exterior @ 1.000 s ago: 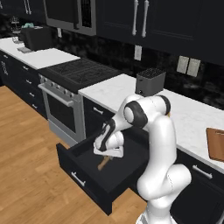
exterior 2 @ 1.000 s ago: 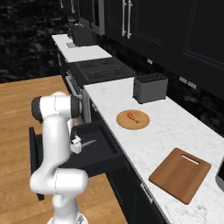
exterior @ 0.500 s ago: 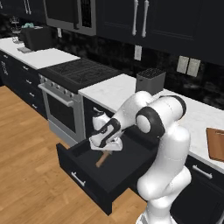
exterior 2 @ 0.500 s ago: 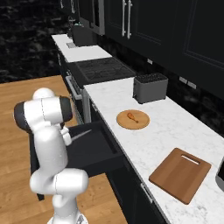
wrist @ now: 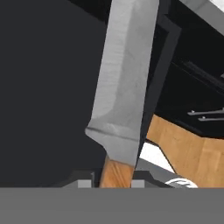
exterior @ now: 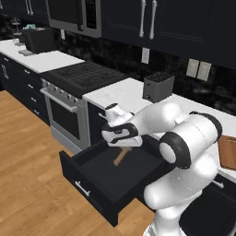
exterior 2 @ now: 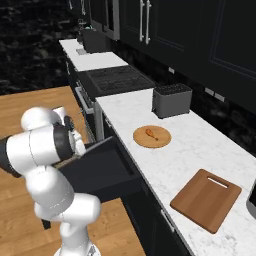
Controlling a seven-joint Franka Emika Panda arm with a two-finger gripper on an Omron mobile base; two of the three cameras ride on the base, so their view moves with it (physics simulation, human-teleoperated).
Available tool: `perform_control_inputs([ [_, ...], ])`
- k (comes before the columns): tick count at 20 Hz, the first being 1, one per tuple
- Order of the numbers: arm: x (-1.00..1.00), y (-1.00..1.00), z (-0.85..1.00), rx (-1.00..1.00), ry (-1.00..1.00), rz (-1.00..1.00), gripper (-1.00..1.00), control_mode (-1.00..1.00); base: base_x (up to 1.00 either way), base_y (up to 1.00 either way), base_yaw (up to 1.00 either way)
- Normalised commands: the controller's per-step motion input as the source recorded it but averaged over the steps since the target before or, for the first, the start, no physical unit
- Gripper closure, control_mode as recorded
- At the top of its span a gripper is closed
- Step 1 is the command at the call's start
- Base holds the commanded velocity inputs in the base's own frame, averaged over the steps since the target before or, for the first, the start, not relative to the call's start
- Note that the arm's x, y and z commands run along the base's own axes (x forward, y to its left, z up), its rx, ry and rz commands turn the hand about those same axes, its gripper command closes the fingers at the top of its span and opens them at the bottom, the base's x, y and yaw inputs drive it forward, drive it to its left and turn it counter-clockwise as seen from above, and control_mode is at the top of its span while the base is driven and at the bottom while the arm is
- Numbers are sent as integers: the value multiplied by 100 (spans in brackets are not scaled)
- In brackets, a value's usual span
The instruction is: Pick up the knife from the drawer and place it on the cutting board. Then place the meat from the plate to the cutting board.
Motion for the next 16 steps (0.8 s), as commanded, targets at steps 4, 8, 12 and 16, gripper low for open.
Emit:
perform_control_inputs([
  [4, -13, -100, 35, 0, 0, -26, 100, -100, 0, 0, 0],
  [8, -23, -100, 27, 0, -1, -30, 100, -100, 0, 0, 0],
  [12, -13, -100, 25, 0, -3, -25, 100, -100, 0, 0, 0],
  [16, 0, -100, 32, 0, 0, -20, 100, -100, 0, 0, 0],
])
